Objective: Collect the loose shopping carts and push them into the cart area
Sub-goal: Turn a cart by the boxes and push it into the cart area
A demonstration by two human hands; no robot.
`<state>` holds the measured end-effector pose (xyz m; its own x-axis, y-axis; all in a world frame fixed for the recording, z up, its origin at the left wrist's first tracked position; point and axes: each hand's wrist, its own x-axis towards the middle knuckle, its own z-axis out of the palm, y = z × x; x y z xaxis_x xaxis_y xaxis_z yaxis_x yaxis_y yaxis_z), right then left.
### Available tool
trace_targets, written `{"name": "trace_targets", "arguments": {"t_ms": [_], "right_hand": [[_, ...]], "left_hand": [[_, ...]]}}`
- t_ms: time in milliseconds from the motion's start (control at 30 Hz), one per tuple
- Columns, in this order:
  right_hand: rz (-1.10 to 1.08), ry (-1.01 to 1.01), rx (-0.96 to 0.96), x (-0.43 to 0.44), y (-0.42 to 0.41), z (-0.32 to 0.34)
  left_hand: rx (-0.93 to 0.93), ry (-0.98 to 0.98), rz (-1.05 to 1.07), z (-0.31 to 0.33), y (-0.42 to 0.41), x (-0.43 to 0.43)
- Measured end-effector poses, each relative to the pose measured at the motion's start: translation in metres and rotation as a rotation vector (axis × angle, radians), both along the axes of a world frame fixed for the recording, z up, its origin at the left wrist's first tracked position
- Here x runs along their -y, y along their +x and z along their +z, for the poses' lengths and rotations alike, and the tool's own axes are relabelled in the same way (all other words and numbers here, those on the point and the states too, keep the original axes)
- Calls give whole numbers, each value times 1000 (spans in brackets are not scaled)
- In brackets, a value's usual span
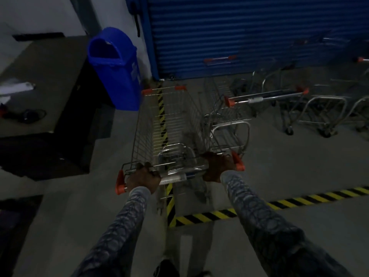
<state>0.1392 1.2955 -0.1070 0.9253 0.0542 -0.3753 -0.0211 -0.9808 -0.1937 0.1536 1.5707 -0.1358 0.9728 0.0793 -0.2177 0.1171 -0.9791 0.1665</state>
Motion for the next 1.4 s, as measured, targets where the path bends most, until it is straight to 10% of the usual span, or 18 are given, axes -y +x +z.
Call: {"name": "trace_targets", "arguments": {"t_ms": [633, 1400], "right_hand": [[-235, -19, 27, 98, 268, -13], [-240, -141, -82, 311, 383, 7]], "left_hand": [[18, -52, -124, -4, 323, 108], [-85, -191, -92, 7, 420, 331]]}}
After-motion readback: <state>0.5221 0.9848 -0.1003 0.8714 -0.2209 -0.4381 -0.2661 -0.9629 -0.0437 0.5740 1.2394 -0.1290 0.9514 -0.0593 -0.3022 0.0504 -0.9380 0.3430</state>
